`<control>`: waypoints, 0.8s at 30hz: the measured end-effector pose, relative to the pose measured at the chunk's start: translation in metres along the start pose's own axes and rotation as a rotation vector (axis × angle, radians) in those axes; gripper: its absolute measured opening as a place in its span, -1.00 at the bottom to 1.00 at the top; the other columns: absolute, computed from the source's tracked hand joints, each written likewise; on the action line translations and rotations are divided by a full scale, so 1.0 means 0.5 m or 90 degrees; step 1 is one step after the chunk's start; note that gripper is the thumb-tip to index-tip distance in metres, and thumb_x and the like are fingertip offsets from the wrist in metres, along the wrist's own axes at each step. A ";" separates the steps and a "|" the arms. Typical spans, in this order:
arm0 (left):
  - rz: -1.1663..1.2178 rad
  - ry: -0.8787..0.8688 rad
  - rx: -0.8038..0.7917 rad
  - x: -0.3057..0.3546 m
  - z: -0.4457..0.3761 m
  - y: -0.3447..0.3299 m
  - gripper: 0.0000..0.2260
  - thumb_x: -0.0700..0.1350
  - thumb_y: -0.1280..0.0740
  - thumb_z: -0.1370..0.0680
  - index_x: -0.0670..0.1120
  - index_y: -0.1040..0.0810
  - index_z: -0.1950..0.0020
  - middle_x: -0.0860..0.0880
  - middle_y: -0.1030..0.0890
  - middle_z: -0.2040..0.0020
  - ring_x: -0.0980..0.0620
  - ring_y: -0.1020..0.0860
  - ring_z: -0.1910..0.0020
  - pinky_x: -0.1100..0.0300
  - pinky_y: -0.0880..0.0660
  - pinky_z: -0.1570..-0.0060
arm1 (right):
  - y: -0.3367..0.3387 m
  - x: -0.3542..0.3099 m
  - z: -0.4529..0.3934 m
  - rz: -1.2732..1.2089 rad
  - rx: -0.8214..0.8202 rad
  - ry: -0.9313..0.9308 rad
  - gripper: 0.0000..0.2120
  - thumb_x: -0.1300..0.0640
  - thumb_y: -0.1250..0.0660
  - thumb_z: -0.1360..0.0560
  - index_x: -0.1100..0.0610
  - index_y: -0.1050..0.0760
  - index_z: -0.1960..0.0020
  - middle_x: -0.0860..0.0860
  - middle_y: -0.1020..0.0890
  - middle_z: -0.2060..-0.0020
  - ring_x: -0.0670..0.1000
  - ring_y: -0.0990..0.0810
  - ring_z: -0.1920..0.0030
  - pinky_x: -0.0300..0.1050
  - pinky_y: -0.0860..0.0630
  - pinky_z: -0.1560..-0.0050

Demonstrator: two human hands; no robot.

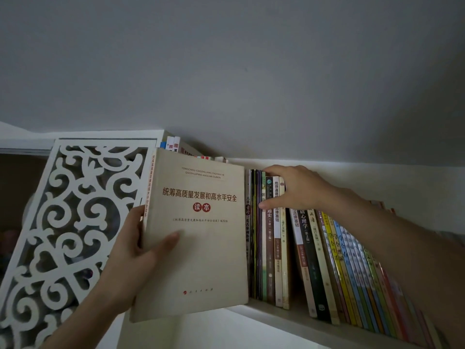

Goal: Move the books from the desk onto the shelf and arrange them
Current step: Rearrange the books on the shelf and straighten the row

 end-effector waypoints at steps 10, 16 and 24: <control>0.087 0.048 -0.008 -0.003 0.013 -0.012 -0.66 -0.20 -0.44 -0.44 0.02 -0.50 -0.17 -0.05 -0.70 0.05 -0.15 -0.70 0.17 -0.14 -0.64 0.26 | 0.013 0.008 0.015 0.017 0.066 -0.005 -0.14 -0.46 -0.42 -0.23 -0.15 -0.32 -0.42 -0.12 -0.57 -0.27 0.00 -0.54 -0.22 0.05 -0.44 -0.24; 0.102 0.054 -0.050 0.012 0.012 -0.041 -0.66 -0.24 -0.41 -0.47 0.04 -0.52 -0.18 -0.05 -0.71 0.06 -0.16 -0.70 0.16 -0.05 -0.64 0.33 | 0.013 0.015 0.016 0.000 0.070 0.014 -0.29 -0.46 -0.37 -0.25 -0.19 -0.37 -0.31 -0.17 -0.63 -0.03 -0.06 -0.59 0.01 0.10 -0.50 -0.12; 0.080 0.066 -0.031 -0.007 0.006 -0.021 -0.61 -0.17 -0.46 -0.43 0.04 -0.50 -0.22 -0.09 -0.70 0.01 -0.21 -0.69 0.14 -0.21 -0.63 0.24 | 0.012 0.012 0.022 0.027 0.104 0.020 -0.18 -0.47 -0.38 -0.26 -0.11 -0.35 -0.40 -0.10 -0.58 -0.25 0.03 -0.55 -0.20 0.11 -0.43 -0.26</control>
Point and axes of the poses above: each hand's wrist, its own z-axis away from the middle knuckle, its own y-axis out of the back of the hand, x = y × z, the point moved 8 cm from there along -z, towards the middle knuckle
